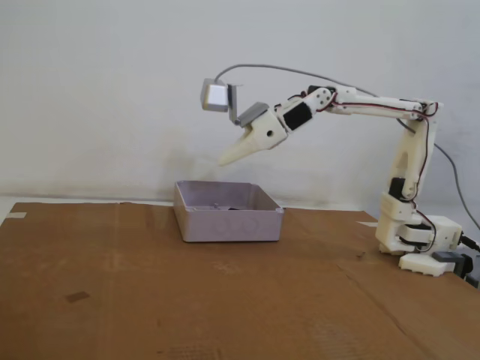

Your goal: Grasp a block and put it in the box.

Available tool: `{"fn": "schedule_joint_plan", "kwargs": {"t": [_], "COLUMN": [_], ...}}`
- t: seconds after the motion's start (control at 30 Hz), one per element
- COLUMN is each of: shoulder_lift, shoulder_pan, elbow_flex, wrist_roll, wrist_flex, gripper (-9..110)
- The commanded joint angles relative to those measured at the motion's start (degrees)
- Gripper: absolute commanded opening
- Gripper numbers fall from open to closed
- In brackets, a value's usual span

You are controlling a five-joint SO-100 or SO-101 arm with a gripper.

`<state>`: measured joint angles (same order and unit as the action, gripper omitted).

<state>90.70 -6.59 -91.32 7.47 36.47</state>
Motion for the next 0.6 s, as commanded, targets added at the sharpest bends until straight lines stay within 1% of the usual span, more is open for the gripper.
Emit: {"fn": "schedule_joint_plan", "kwargs": {"t": [0.0,0.23,0.57], "shoulder_lift": [8.44,11.34,24.43], "shoulder_pan": [1.93,2.72,2.72], "elbow_flex": [0.88,-2.55,-17.84], "wrist_roll": [0.18,0.35,0.44], "wrist_flex": [-0.18,-0.18,-0.88], "gripper": [0,0,0]}}
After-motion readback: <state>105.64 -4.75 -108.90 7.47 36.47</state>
